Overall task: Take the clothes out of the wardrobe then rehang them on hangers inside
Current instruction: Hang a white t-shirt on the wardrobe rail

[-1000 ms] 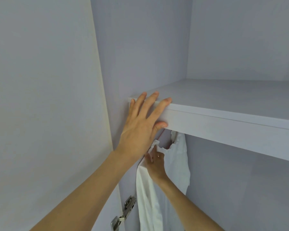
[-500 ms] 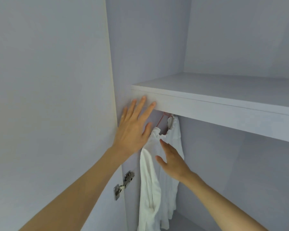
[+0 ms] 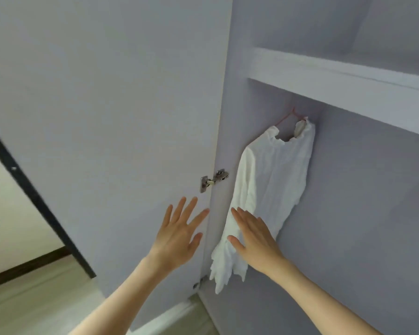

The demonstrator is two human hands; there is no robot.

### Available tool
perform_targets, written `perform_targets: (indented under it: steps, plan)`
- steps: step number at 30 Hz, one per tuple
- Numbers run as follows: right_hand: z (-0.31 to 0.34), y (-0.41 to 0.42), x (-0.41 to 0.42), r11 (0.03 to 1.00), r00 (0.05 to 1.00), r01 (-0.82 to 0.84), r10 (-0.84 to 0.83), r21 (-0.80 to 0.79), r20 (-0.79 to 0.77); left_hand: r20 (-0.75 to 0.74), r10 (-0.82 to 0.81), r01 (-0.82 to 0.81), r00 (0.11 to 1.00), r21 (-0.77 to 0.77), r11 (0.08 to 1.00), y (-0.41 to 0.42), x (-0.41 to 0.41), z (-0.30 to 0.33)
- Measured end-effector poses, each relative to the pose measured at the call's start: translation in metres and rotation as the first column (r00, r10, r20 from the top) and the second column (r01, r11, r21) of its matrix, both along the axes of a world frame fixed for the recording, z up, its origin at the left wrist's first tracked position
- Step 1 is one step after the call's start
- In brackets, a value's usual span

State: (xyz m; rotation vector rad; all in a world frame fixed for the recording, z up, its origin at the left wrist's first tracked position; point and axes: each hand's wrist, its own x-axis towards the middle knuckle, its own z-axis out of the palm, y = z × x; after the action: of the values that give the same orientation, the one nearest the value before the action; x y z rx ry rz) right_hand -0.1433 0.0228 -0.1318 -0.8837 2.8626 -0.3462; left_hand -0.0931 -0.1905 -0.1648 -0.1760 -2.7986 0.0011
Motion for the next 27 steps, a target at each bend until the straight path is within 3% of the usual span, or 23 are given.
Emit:
perform_targets:
  steps: [5,9,16,23,27]
  plan:
    - [-0.032,-0.058,0.051,0.972,0.974,-0.226,0.223,0.062,0.048,0.089,0.235,-0.24,0.968,0.044,0.97,-0.033,0.107,-0.041]
    - [-0.046,-0.119,0.104,0.911,0.913,-0.408,0.409,0.063,-0.004,0.152,0.452,-0.468,0.879,0.093,0.879,-0.076,0.203,-0.056]
    - [-0.062,-0.244,0.239,0.693,0.693,-0.721,0.721,-0.011,-0.019,0.244,0.787,-0.821,0.567,0.249,0.514,-0.128,0.393,-0.068]
    - [-0.065,-0.361,0.415,0.444,0.454,-0.889,0.886,-0.116,-0.091,0.246,0.942,-0.968,0.228,0.166,0.191,-0.181,0.593,-0.06]
    - [-0.071,-0.41,0.495,0.273,0.284,-0.951,0.957,-0.143,-0.064,0.287,0.955,-0.988,0.079,0.153,0.035,-0.19,0.69,-0.067]
